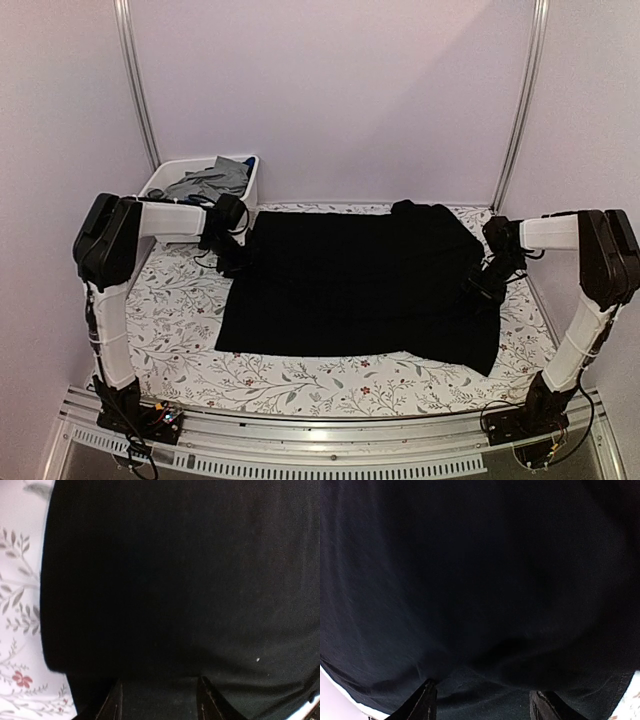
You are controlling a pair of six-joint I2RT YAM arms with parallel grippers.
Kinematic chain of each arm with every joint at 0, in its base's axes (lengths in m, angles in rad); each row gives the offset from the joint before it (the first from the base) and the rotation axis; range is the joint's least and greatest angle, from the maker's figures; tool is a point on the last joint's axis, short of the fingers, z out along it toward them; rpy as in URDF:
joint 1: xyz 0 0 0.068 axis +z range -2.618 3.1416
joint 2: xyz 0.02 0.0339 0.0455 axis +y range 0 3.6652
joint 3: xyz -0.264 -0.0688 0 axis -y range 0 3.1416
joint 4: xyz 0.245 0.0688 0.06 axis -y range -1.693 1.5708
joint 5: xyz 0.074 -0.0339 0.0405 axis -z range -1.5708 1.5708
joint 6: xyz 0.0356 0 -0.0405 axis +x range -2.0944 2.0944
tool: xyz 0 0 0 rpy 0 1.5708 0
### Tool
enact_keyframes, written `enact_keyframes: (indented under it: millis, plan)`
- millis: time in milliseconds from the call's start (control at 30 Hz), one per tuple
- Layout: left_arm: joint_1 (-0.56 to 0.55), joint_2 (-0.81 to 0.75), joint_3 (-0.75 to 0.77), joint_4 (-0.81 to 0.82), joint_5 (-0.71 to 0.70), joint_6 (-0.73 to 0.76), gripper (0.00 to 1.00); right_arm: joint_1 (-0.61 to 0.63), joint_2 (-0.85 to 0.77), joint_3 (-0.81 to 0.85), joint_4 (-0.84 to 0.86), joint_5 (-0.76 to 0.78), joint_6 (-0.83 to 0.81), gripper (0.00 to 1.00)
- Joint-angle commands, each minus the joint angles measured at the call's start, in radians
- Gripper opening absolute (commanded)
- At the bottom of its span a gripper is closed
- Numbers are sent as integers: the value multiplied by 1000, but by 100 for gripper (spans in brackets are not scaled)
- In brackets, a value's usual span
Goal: Fold and stack the mixed laundry pile
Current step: Adjust the flattened T-shirt at the center of the board, then pick up the flattened T-shirt from the center of the board.
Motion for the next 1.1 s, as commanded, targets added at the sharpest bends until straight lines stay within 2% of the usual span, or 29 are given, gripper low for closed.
enact_keyframes:
  millis: [0, 133, 267, 433, 600, 800, 900, 1067]
  plan:
    - [29, 143, 69, -16, -28, 21, 49, -37, 145, 92, 106, 36, -88, 62]
    - [53, 204, 174, -28, -21, 34, 50, -47, 226, 239, 79, -4, -132, 62]
    - [64, 155, 200, -23, 61, 42, 60, -48, 170, 295, -8, -51, -154, 63]
    - [63, -36, 46, -3, 146, 35, 73, -48, -66, 125, -61, -75, -78, 66]
    - [62, -196, -147, 15, 192, -30, 73, -50, -239, -97, -105, -22, 79, 62]
    - [50, -324, -336, 60, 225, -120, 73, -50, -312, -253, -103, 39, 195, 58]
    - [45, -343, -374, 70, 219, -139, 73, -54, -328, -278, -106, 99, 241, 55]
    - [43, -352, -394, 89, 210, -150, 73, -79, -340, -338, -32, 72, 243, 53]
